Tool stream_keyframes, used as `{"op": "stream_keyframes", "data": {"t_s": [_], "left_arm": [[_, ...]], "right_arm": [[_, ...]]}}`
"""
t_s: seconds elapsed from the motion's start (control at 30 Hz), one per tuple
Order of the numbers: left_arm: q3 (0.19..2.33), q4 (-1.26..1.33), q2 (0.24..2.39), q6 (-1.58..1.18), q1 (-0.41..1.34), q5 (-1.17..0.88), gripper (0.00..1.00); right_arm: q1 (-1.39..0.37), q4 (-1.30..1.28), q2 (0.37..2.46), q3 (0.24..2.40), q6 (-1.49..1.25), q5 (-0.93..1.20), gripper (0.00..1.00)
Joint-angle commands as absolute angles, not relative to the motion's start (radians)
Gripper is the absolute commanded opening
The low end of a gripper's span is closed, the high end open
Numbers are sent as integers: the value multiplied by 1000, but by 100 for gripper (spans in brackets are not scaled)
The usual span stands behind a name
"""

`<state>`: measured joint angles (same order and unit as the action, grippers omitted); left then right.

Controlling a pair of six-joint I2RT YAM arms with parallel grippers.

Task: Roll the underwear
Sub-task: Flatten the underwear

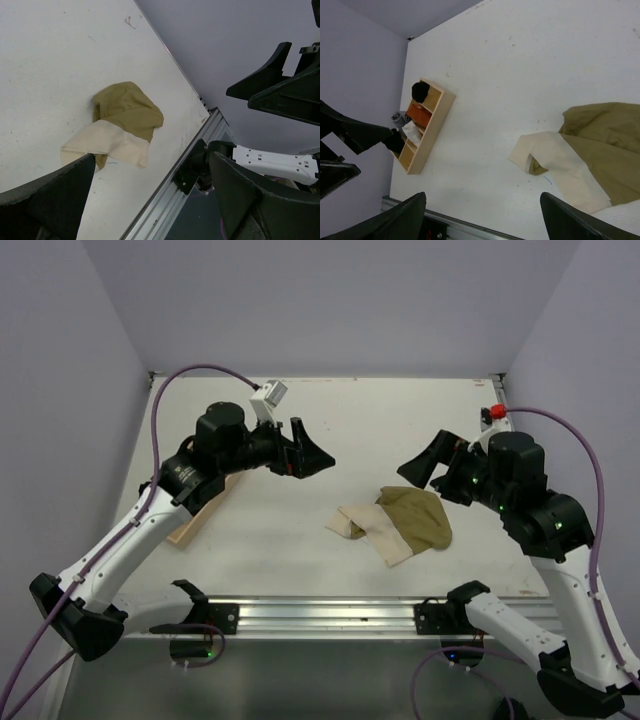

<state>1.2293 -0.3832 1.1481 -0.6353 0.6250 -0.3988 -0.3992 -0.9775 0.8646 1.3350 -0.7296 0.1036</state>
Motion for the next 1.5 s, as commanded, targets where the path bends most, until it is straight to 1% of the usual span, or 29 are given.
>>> {"op": "stream_keyframes", "data": {"t_s": [0.0,0.2,0.27,0.3,0.33,0.4,0.43,0.47,0.53,0.63,0.67,0.73,0.8,0.87,1.0,1.13,1.3,1.47], "left_arm": [[1244,-376,1150,-609,627,-403,100],[1241,-388,1206,-549,627,-364,100],[1226,-367,1253,-531,627,-351,100],[1220,-356,1271,-514,627,-353,99],[1213,-342,1293,-506,627,-356,99],[1215,-337,1374,-479,627,-374,99],[1224,-354,1409,-469,626,-408,98],[1247,-365,1481,-457,626,-425,95],[1262,-355,1537,-428,626,-460,93],[1230,-289,1595,-414,626,-460,92],[1235,-291,1641,-404,626,-456,92],[1238,-294,1689,-377,626,-439,90],[1244,-302,1753,-361,626,-433,86],[1233,-304,1789,-360,626,-439,83],[1142,-258,1795,-370,633,-472,83],[1077,-239,1802,-367,670,-436,82],[1057,-216,1842,-393,718,-411,80],[1040,-187,1874,-413,733,-408,76]], "right_arm": [[-402,-965,845,1345,-730,37,99],[-402,-1046,847,1266,-730,-34,98],[-402,-1080,867,1183,-753,-41,97],[-402,-1065,876,1107,-758,-32,95],[-402,-1049,903,1068,-778,-14,89],[-402,-956,925,955,-785,20,83],[-402,-921,942,921,-784,53,79],[-400,-890,954,892,-784,64,69],[-402,-849,980,842,-778,60,60],[-400,-842,1054,810,-761,-15,57],[-400,-842,1087,801,-759,-64,55],[-400,-821,1118,778,-752,-78,52],[-400,-801,1158,770,-756,-45,50],[-400,-785,1176,769,-761,-11,48],[-400,-747,1172,738,-724,77,47],[-400,-733,1198,687,-686,103,48],[-402,-629,1223,611,-687,175,47],[-408,-630,1227,594,-675,184,45]]}}
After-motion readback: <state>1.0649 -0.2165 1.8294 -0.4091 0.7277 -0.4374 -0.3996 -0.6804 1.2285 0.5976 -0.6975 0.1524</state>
